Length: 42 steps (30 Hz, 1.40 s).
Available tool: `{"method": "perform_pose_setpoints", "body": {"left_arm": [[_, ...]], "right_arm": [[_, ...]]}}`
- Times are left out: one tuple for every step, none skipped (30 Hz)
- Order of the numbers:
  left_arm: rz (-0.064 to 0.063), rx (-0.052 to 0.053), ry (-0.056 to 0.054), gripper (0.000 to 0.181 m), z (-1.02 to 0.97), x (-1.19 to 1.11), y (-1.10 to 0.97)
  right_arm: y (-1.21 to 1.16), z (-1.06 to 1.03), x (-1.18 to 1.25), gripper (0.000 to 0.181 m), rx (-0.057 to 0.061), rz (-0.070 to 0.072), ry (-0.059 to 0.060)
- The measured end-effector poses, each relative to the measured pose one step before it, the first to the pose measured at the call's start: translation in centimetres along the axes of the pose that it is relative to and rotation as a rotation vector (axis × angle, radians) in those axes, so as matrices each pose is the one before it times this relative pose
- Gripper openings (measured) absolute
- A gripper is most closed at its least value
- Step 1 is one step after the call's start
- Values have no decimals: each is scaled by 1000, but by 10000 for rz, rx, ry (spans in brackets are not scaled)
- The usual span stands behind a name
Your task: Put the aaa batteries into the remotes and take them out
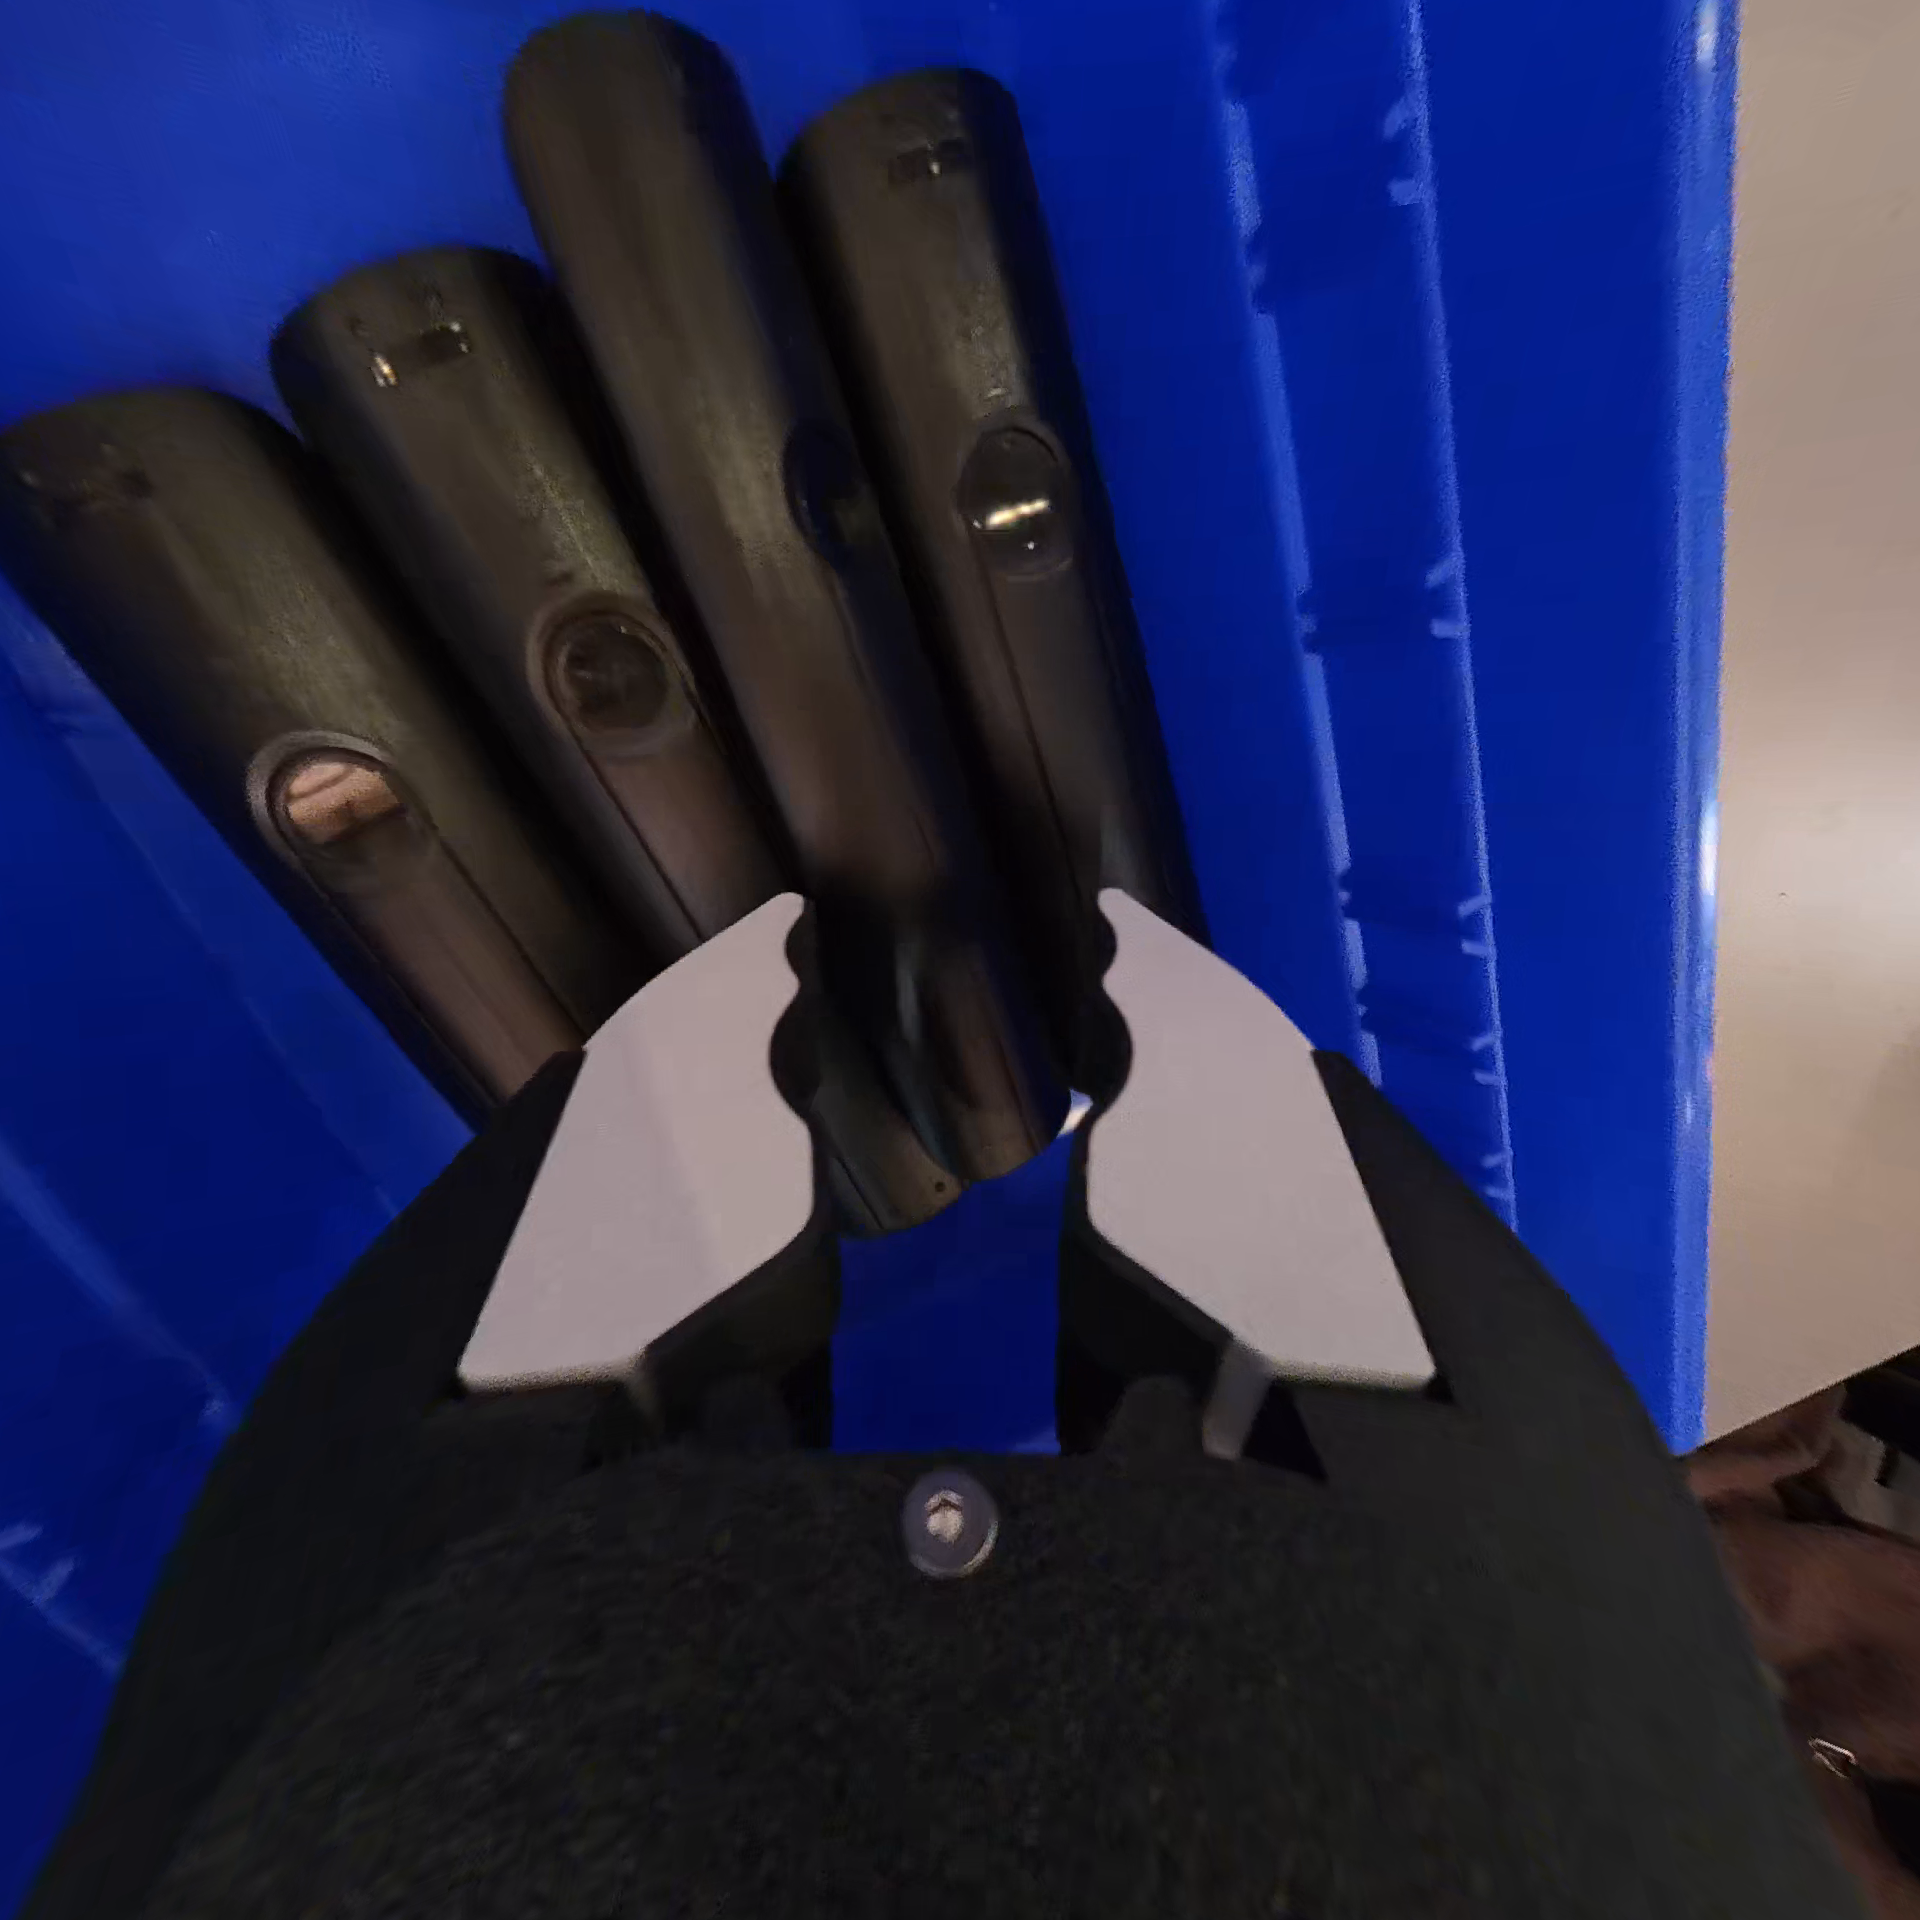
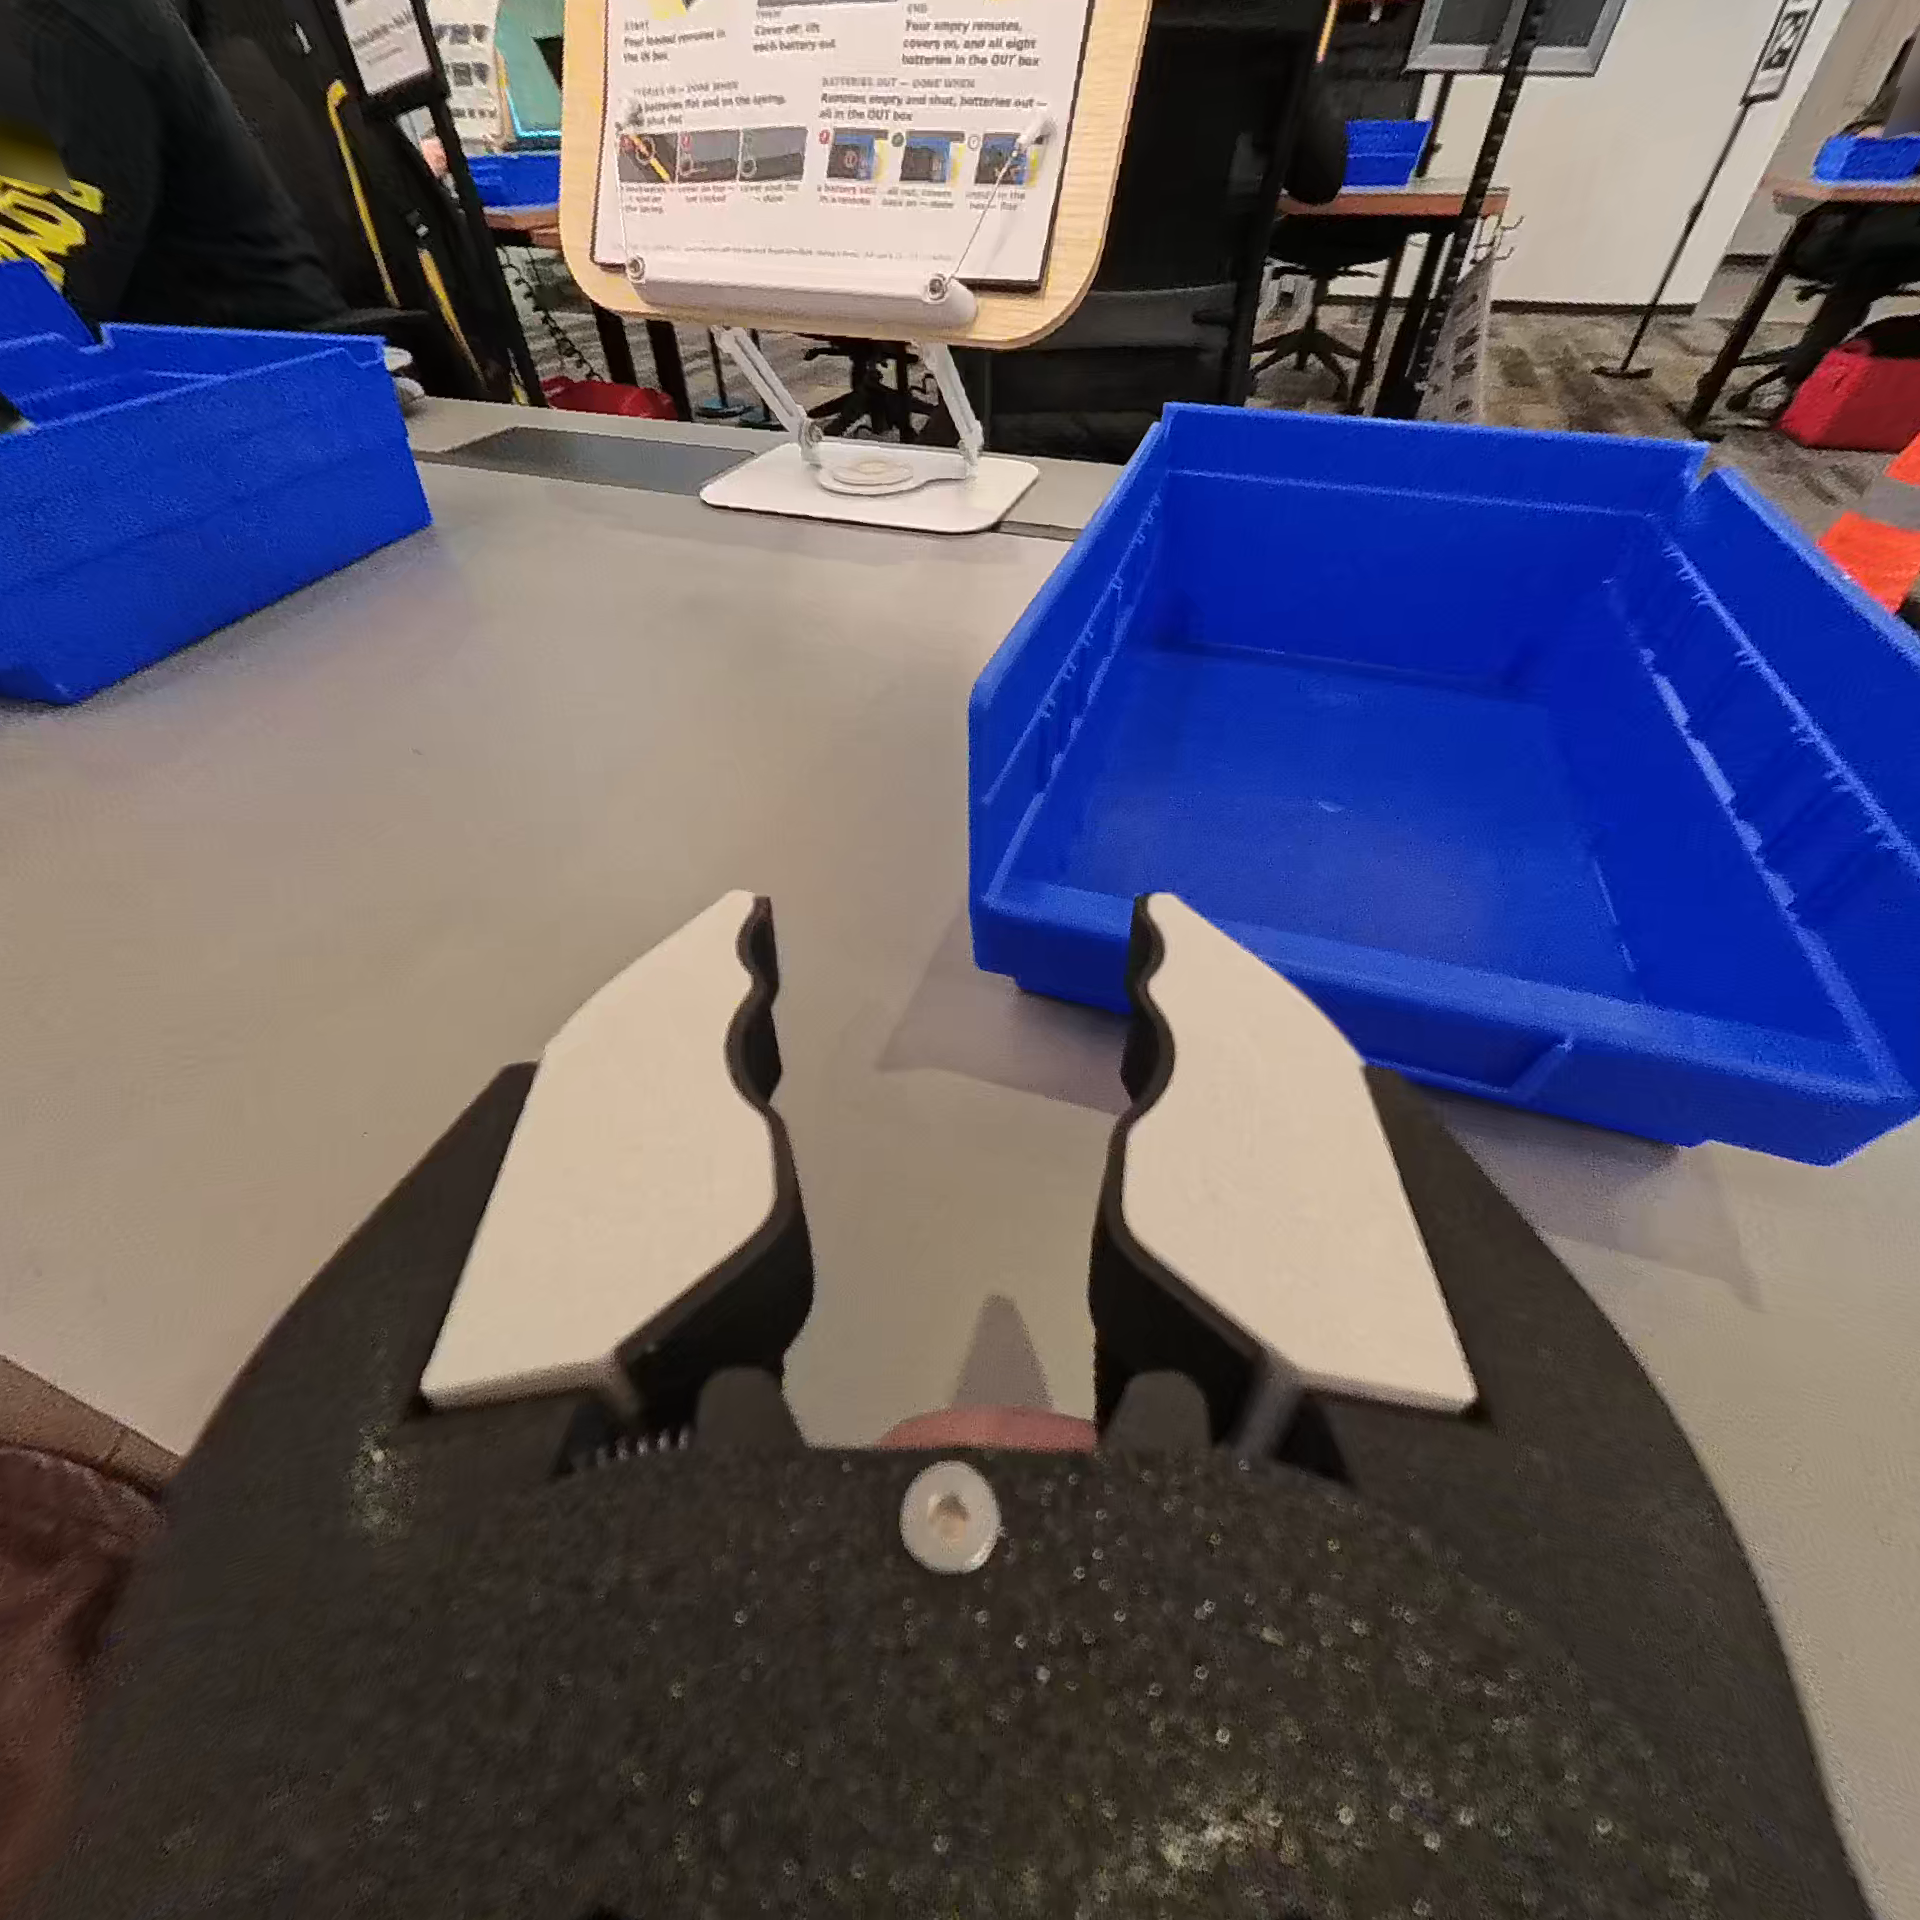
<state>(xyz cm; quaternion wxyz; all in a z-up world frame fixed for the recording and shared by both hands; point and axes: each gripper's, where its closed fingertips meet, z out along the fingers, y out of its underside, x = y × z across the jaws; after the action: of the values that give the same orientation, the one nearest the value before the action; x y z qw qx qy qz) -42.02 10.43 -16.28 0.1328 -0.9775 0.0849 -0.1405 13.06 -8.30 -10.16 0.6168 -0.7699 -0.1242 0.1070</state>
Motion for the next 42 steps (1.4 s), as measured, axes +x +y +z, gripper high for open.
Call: {"method": "perform_pose_setpoints", "body": {"left_arm": [[91, -191, -156, 43, 96, -188, -102], [185, -194, -323, 36, 84, -331, -1], [199, -127, -252, 32, 59, -170, 9], [171, -74, -103, 32, 17, 63, -1], [137, -23, -39, 31, -18, 132, -34], [103, 11, -32, 31, -28, 148, -42], [86, 83, -21, 29, -117, 152, -139], [69, 241, 26, 23, -276, 240, -350], [130, 261, 158, 15, -371, 492, -420], [140, 178, 139, 4, -255, 515, -356], [219, 73, -168, 0, -56, 106, -208], [210, -173, -137, 0, 268, 87, 154], [71, -212, 107, 0, 476, 360, 241], [-18, -133, 161, 0, 405, 325, 132], [-49, -22, 5, 0, 264, 79, -40], [3, 98, -104, 0, 127, -35, -164], [53, 61, -74, 4, 24, -19, -139], [-19, 3, 28, 6, -43, 66, -55], [-14, -1, 37, 8, -25, 67, -53], [32, -50, -42, 8, 4, -61, 13], [2, -51, -103, 6, -28, -201, 6], [-47, -16, -48, 8, -71, -130, -66], [-101, 43, -439, 38, -126, -723, -181], [-28, 24, -670, 59, -189, -1118, -169], [233, 48, -328, 56, -199, -670, -264], [371, 207, -41, 58, -222, -323, -646], [525, 396, -1, 66, -246, -379, -1123], [775, 350, -98, 71, -174, -574, -1140], [1089, 143, -2, 75, -23, -450, -776], [1202, 34, 162, 80, 98, -156, -428], [1060, 0, 276, 85, 144, 66, -198], [835, -121, 261, 91, 175, 96, 77], [686, -289, 227, 94, 173, 85, 335], [609, -223, 177, 98, 199, 117, 284], [494, -99, 123, 101, 264, 134, 133], [305, -87, 228, 100, 318, 233, 55], [27, -83, 283, 101, 373, 153, -25], [-197, -122, 383, 102, 355, 143, -4], [-303, -119, 493, 104, 269, 200, -22], [-236, 37, 521, 104, 169, 230, -133], [-92, 138, 334, 105, 117, 27, -201], [49, 96, 41, 107, 148, -353, -100]], "right_arm": [[-42, 100, -133, 64, -12, 99, -112], [-12, 106, -120, 64, -30, 61, -87], [7, 94, -93, 64, -24, 11, -48], [39, 71, -120, 64, -37, -30, -38], [95, 81, -96, 64, -61, -48, -12], [106, 88, -99, 64, -64, -55, -4], [98, 103, -117, 64, -61, -48, -9], [81, 108, -162, 64, -49, -28, -40], [55, 109, -183, 64, -27, -1, -53], [45, 90, -164, 64, -13, 13, -47], [36, 66, -147, 64, -9, 9, -46], [35, 62, -137, 64, -17, -9, -40], [62, 45, -87, 64, -37, -28, -21], [54, 30, -42, 64, -45, -39, 1], [37, -9, -15, 64, -30, -37, 14], [-8, -20, 15, 64, -6, -29, 16], [-20, -39, 52, 64, 0, -13, 35], [-23, -39, 71, 63, 2, -2, 31], [-16, -45, 43, 63, -2, 6, 7], [-29, -49, 48, 63, 10, 8, 7], [-27, -45, 77, 63, 17, 13, 25], [-1, -33, 57, 63, 9, 13, 14], [12, 0, 19, 63, -11, 13, -6], [43, 17, 12, 63, -15, 9, -9], [51, 26, 0, 63, -16, 1, -8], [85, 51, -26, 63, -33, -9, -11], [138, 72, -31, 63, -50, -21, -20], [143, 93, -63, 62, -60, -21, -29], [125, 95, -76, 62, -54, -27, -43], [83, 87, -67, 62, -42, -39, -39], [28, 52, -40, 62, -21, -55, -23], [-20, 44, -5, 62, 6, -58, 1], [20, 29, -6, 61, -7, -30, -6], [47, 33, -38, 61, -33, 9, -25], [61, 30, -38, 61, -26, 19, -7], [41, 31, -10, 61, -8, 17, 10], [67, 56, -22, 60, -30, 7, 7], [97, 96, -1, 60, -60, -18, 24], [79, 119, 22, 60, -71, -37, 44], [47, 127, 10, 60, -55, -24, 41], [-27, 109, -57, 60, 0, -5, 1], [-9, 120, -108, 60, 9, -12, -31]]}}
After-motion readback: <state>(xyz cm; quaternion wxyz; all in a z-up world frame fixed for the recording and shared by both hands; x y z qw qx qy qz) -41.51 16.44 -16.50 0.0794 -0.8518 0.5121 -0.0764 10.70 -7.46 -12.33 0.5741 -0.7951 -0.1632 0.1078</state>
